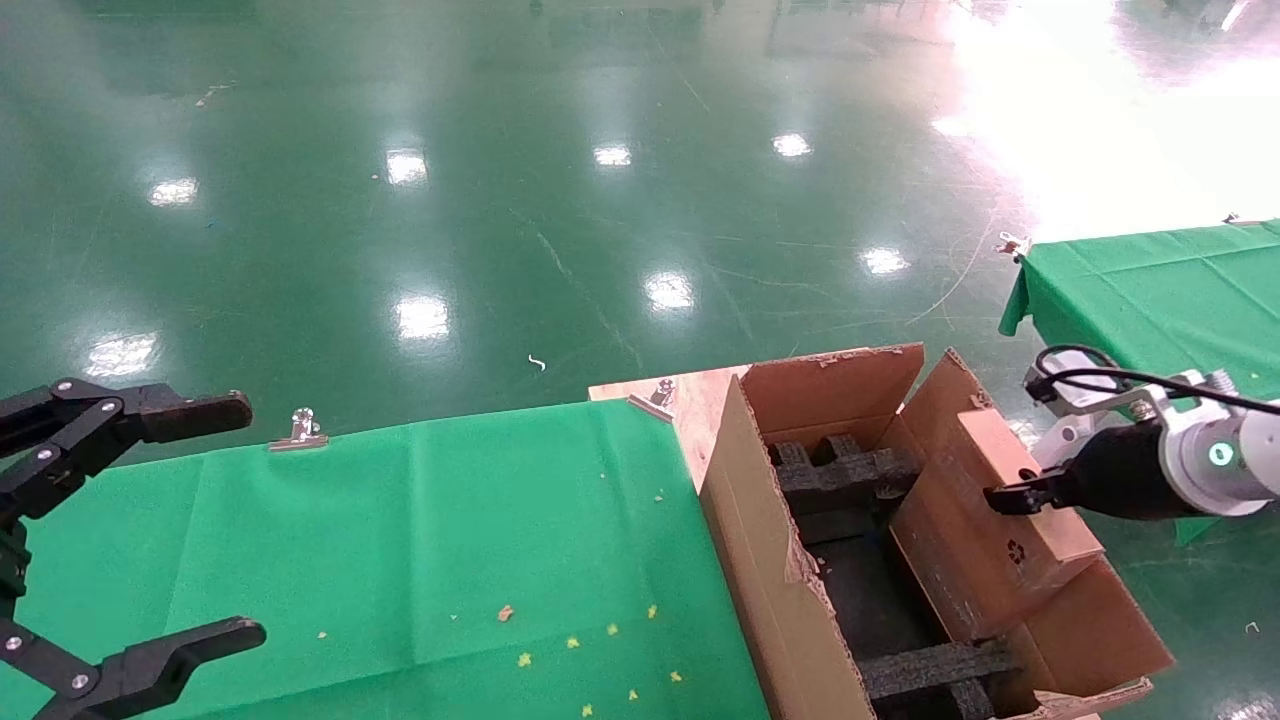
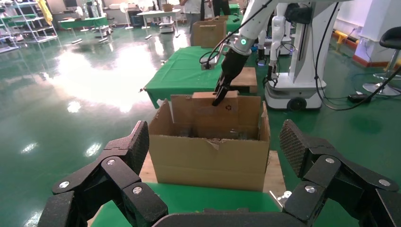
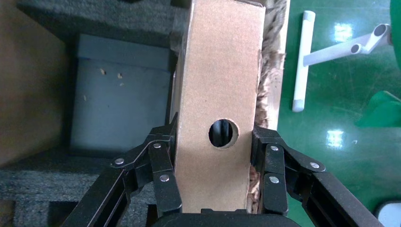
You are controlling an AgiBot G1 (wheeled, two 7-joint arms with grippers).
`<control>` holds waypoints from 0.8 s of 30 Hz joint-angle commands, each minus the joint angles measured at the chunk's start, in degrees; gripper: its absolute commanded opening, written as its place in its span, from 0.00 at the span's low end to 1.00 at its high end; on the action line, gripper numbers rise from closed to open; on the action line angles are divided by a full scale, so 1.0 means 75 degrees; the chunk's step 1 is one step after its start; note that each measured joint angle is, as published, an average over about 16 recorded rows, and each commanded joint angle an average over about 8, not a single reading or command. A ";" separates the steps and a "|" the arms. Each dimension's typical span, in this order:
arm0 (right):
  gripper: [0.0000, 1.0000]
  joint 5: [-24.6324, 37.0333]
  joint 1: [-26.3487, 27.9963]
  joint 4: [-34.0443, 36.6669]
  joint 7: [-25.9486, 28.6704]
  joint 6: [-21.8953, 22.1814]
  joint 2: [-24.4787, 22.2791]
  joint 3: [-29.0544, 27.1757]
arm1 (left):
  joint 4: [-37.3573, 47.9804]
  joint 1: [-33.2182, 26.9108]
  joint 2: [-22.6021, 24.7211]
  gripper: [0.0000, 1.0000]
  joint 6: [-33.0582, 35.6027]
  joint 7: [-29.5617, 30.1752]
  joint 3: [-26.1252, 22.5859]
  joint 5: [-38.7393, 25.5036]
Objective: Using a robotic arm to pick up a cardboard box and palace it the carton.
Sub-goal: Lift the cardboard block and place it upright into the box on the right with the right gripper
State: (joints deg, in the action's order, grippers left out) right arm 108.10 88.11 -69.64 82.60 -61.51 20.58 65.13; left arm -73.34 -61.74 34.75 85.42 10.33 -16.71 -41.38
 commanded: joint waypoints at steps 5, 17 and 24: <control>0.00 0.0072 -0.0200 0.0086 0.0114 0.0177 0.0115 0.0092 | 0.0000 -0.0001 -0.0001 1.00 -0.0001 -0.0001 -0.0003 0.0002; 0.00 0.0046 -0.0458 0.0702 0.0226 0.0318 0.0578 0.0226 | 0.0000 -0.0002 -0.0003 1.00 -0.0003 -0.0004 -0.0008 0.0005; 0.00 -0.0002 -0.0681 0.1147 0.0067 0.0462 0.0892 0.0335 | 0.0000 -0.0002 -0.0004 1.00 -0.0005 -0.0005 -0.0011 0.0007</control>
State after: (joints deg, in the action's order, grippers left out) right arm 108.05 83.15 -60.93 82.86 -58.07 27.33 67.59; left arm -73.34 -61.76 34.72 85.38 10.29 -16.79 -41.32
